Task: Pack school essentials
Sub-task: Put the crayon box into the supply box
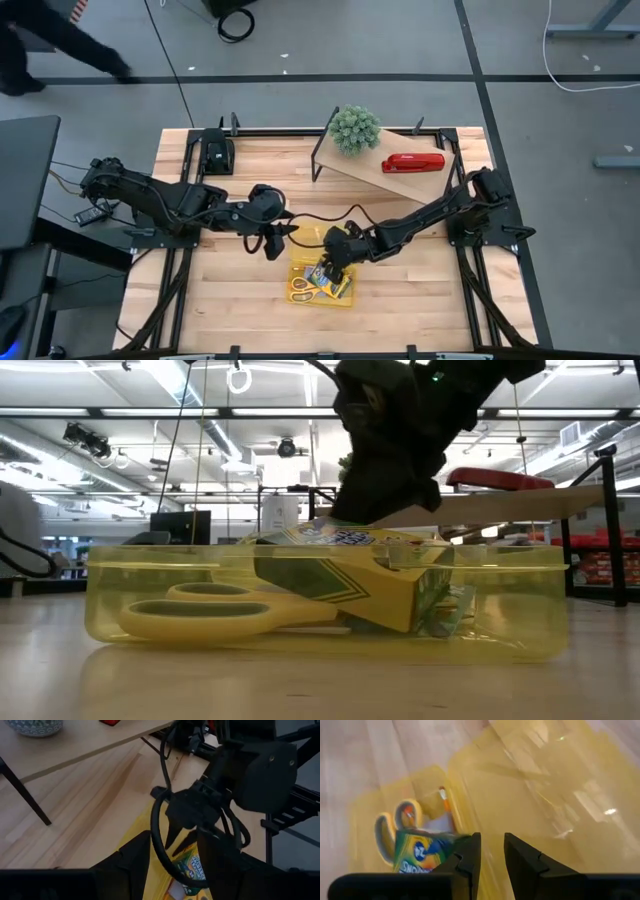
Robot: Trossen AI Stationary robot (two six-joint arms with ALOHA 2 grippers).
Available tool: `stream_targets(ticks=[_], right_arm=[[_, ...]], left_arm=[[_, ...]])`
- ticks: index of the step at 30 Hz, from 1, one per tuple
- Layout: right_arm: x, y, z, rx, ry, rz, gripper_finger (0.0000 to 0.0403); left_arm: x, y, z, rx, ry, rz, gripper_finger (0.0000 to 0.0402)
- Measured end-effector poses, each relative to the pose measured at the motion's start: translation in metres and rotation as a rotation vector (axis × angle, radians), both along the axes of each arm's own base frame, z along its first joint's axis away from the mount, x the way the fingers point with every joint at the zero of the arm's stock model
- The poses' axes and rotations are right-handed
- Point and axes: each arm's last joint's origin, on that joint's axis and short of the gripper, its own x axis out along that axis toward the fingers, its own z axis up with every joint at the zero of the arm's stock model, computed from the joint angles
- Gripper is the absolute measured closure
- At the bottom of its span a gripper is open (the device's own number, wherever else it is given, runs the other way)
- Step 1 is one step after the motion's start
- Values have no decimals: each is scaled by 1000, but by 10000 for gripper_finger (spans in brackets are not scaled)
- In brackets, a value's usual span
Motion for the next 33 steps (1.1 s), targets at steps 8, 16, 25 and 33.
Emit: stream_targets(ticks=[8, 16, 25, 33], right_arm=[[3, 6, -1, 38, -21, 65, 312], [5, 10, 0, 52, -21, 242, 312], [3, 9, -1, 43, -4, 231, 312], [2, 12, 7, 153, -14, 275, 309]], left_arm=[[0, 0, 0, 2, 5, -1, 230], [0, 0, 0, 14, 5, -9, 230], [0, 0, 0, 21, 6, -14, 230], [0, 0, 0, 15, 5, -11, 230]])
